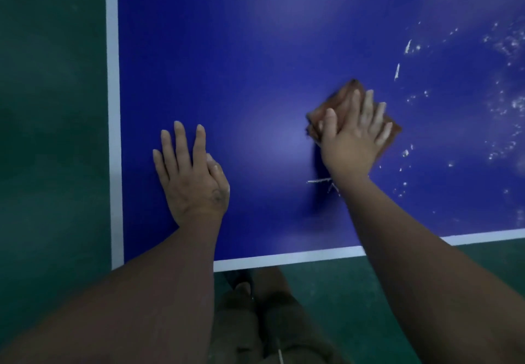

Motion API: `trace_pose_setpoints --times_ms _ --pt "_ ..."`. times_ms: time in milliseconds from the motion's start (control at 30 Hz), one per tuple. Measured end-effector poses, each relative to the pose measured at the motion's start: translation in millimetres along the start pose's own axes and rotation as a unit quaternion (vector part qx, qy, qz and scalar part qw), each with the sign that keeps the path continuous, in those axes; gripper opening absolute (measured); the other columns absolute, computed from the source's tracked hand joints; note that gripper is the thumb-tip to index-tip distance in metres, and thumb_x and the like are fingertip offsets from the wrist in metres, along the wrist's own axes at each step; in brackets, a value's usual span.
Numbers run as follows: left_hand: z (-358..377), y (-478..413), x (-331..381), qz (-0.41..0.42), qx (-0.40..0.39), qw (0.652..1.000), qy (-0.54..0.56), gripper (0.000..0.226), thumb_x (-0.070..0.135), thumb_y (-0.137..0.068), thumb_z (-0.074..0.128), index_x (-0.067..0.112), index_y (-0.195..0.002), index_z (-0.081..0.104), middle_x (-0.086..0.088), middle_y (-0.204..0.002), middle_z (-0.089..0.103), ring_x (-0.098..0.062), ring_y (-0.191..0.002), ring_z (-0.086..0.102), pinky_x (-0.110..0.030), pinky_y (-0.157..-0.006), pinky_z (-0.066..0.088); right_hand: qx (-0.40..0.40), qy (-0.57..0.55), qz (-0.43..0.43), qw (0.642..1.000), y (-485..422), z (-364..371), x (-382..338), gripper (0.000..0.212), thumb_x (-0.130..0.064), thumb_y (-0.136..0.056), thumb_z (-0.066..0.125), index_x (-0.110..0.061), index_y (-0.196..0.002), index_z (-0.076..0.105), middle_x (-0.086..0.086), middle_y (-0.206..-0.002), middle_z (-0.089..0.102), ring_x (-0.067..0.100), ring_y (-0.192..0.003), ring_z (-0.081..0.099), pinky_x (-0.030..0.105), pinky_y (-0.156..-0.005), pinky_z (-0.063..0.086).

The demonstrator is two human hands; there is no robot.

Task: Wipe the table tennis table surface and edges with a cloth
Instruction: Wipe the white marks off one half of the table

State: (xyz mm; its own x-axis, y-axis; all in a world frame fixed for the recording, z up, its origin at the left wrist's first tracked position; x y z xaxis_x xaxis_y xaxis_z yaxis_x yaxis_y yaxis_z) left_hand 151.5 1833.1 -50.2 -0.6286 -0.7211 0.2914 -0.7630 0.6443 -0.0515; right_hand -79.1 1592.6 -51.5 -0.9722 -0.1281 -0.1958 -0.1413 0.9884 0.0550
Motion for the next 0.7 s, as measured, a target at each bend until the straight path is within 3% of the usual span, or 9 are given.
trace_pose_setpoints --times_ms 167,233,300,367,433,533,633,700 --pt "-1.6 1.2 -1.3 0.011 0.029 0.999 -0.005 0.057 0.032 -0.114 0.033 0.025 -0.17 0.035 -0.008 -0.182 0.021 -0.033 -0.169 0.014 -0.056 -0.137 0.01 -0.002 0.012 -0.222 0.975 76.4 20.0 -79.4 0.072 -0.063 -0.107 0.04 -0.026 -0.168 0.035 -0.002 -0.178 0.023 0.029 -0.166 0.014 0.057 -0.133 0.007" --pt "-0.7 2.4 -1.2 0.01 0.024 1.0 -0.006 0.057 0.033 -0.114 0.031 0.025 -0.171 0.034 -0.008 -0.182 0.021 -0.033 -0.169 0.013 -0.056 -0.137 0.009 -0.018 0.014 -0.315 0.949 91.9 20.6 -73.8 0.07 -0.064 -0.107 0.042 -0.028 -0.167 0.038 -0.004 -0.177 0.026 0.027 -0.166 0.017 0.057 -0.132 0.013" --pt "0.1 3.0 -1.0 0.01 0.008 1.0 0.0 0.057 0.034 -0.115 0.028 0.025 -0.171 0.032 -0.008 -0.182 0.018 -0.032 -0.17 0.011 -0.056 -0.137 0.009 -0.019 0.02 -0.346 0.938 80.6 12.5 -51.0 0.068 -0.064 -0.107 0.042 -0.03 -0.166 0.039 -0.006 -0.177 0.028 0.026 -0.166 0.019 0.057 -0.131 0.015" --pt "-0.8 11.6 -3.0 0.03 -0.013 0.999 -0.002 0.058 0.035 -0.116 0.025 0.023 -0.173 0.027 -0.008 -0.183 0.014 -0.031 -0.17 0.007 -0.055 -0.138 0.008 -0.025 0.026 -0.285 0.958 59.8 1.1 -10.5 0.069 -0.065 -0.107 0.039 -0.032 -0.168 0.035 -0.008 -0.178 0.025 0.024 -0.166 0.017 0.056 -0.132 0.011" --pt "-3.7 31.4 -8.4 0.061 -0.024 0.998 -0.014 0.059 0.038 -0.117 0.025 0.023 -0.174 0.023 -0.006 -0.184 0.011 -0.03 -0.171 0.005 -0.054 -0.138 0.007 -0.024 0.019 -0.158 0.987 47.1 -8.9 37.0 0.07 -0.064 -0.108 0.038 -0.033 -0.17 0.028 -0.01 -0.179 0.018 0.022 -0.167 0.009 0.053 -0.134 0.004" --pt "-9.6 63.7 -16.5 0.076 -0.022 0.997 -0.023 0.059 0.039 -0.117 0.03 0.023 -0.174 0.025 -0.007 -0.184 0.013 -0.031 -0.17 0.006 -0.054 -0.138 0.009 -0.027 0.007 -0.004 1.0 58.9 -8.6 72.2 0.073 -0.066 -0.109 0.028 -0.031 -0.172 0.019 -0.008 -0.181 0.008 0.022 -0.168 -0.001 0.054 -0.134 -0.003" --pt "-11.2 64.0 -17.5 0.07 -0.016 0.997 -0.01 0.059 0.037 -0.115 0.036 0.022 -0.172 0.031 -0.009 -0.183 0.018 -0.032 -0.17 0.01 -0.054 -0.137 0.01 0.0 -0.011 0.066 0.998 80.9 -1.7 49.8 0.073 -0.063 -0.109 0.03 -0.027 -0.172 0.022 -0.004 -0.181 0.011 0.026 -0.168 0.002 0.058 -0.133 0.001" --pt "-10.0 61.6 -18.2 0.068 -0.016 0.998 -0.01 0.059 0.037 -0.114 0.037 0.022 -0.171 0.033 -0.009 -0.182 0.019 -0.032 -0.17 0.011 -0.054 -0.138 0.01 0.009 -0.014 0.045 0.999 100.0 4.3 20.9 0.073 -0.063 -0.109 0.031 -0.027 -0.172 0.024 -0.003 -0.18 0.014 0.028 -0.167 0.004 0.058 -0.133 0.001"
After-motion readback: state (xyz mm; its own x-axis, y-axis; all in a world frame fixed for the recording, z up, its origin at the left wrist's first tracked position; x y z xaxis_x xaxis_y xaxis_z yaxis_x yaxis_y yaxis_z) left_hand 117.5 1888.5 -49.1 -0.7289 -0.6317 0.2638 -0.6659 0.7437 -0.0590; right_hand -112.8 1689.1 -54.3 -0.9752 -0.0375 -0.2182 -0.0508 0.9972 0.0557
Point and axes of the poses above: each hand's wrist, its own y-axis away from the middle knuckle, its own z-axis out of the palm, x = y × z, the point moved 9 cm from there along -y, towards the middle knuckle
